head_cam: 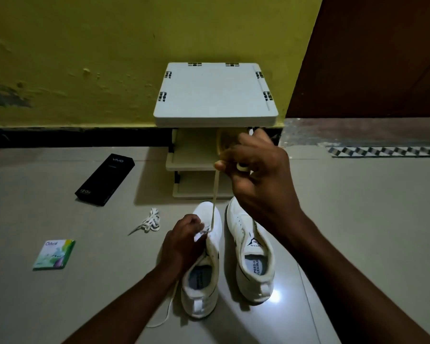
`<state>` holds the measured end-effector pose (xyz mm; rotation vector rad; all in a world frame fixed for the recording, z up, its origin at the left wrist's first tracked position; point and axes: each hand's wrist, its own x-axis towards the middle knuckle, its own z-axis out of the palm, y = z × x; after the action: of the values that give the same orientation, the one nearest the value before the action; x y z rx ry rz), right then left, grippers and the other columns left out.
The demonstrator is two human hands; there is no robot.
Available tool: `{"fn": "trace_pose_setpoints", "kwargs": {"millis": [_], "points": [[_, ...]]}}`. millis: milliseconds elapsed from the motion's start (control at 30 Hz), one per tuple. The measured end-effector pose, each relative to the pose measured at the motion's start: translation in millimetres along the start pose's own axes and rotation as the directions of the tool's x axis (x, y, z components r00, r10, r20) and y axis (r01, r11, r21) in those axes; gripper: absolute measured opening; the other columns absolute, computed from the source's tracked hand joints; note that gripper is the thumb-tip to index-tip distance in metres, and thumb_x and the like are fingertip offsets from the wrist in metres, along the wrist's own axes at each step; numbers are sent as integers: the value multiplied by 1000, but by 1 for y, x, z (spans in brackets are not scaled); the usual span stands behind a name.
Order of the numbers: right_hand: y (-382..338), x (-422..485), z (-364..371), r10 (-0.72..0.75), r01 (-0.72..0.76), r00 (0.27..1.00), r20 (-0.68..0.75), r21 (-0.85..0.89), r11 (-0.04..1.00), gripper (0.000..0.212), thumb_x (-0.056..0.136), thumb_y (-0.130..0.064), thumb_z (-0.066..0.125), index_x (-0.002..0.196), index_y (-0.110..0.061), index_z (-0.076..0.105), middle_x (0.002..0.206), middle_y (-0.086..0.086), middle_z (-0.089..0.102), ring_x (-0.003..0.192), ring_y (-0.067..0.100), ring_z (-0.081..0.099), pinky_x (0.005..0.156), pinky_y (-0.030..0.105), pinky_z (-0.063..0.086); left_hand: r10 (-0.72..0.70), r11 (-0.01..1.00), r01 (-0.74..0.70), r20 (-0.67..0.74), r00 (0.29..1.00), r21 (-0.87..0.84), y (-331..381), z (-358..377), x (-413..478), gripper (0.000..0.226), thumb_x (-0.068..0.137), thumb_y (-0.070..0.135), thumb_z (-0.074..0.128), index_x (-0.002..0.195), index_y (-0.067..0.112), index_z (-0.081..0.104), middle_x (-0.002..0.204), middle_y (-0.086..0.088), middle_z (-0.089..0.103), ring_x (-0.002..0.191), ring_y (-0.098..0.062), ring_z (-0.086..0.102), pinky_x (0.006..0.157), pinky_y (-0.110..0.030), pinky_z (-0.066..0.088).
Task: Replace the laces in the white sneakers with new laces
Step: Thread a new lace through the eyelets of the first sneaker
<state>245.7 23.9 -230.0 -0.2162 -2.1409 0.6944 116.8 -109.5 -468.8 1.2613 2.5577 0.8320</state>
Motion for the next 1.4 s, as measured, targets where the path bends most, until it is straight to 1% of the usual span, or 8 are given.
{"fn": "trace_pose_setpoints", "kwargs": {"millis": [367,500,600,700,967,1133,1233,1400], "points": [[5,-3,-6,-83,97,992,95,-151,984,5,81,-15,76,79,-11,73,92,5,60,93,22,45,72,30,33,-102,975,113,68,992,-193,2,-13,5,47,73,57,57,103,24,72,109,13,65,99,-13,66,83,-33,54],[13,-14,-1,29,6,988,153,-224,974,7,85,-29,71,84,-22,69,115,-3,60,117,23,47,85,47,37,-208,876,236,111,972,-420,12,-35,12,36,76,20,82,112,25,74,116,10,72,115,-10,66,100,-31,52],[17,-16,3,95,-63,987,127,-234,970,11,91,-33,62,87,-23,65,98,-8,62,99,16,54,81,42,29,6,637,167,222,975,-753,46,-66,16,56,79,-8,79,129,13,65,123,-3,73,124,-17,64,102,-42,54],[23,-15,4,134,-113,983,122,-170,979,6,94,-25,63,90,-21,65,86,-9,66,83,12,60,81,41,37,112,513,141,229,967,-847,84,-101,17,53,80,1,78,130,9,62,114,-12,75,113,-27,69,92,-40,59],[41,-30,5,349,-388,905,243,139,911,12,98,-10,63,91,-17,70,67,-2,67,55,7,61,57,21,51,-327,270,230,135,935,-935,71,-132,36,14,91,23,68,102,15,70,89,2,70,84,-8,61,76,-30,43],[63,-45,10,446,-432,809,384,-127,893,20,99,-14,61,82,-19,68,68,-5,65,56,-3,57,54,9,39,-483,-15,278,250,839,-961,35,-121,45,4,96,13,65,96,13,69,69,1,49,58,-8,45,53,-24,43],[86,-61,18,513,-350,708,485,-389,852,17,96,-7,59,88,-16,70,80,2,69,71,9,64,63,24,51,-536,-232,227,319,782,-946,26,-119,50,9,97,7,60,90,11,65,65,-1,51,55,-10,51,51,-22,47],[99,-73,23,575,-334,662,480,-498,800,17,96,-12,59,95,-9,76,97,11,67,93,27,61,79,42,52,-568,-185,179,254,783,-966,30,-114,52,7,99,3,56,100,5,63,76,-8,68,71,-17,72,62,-24,58]]}}
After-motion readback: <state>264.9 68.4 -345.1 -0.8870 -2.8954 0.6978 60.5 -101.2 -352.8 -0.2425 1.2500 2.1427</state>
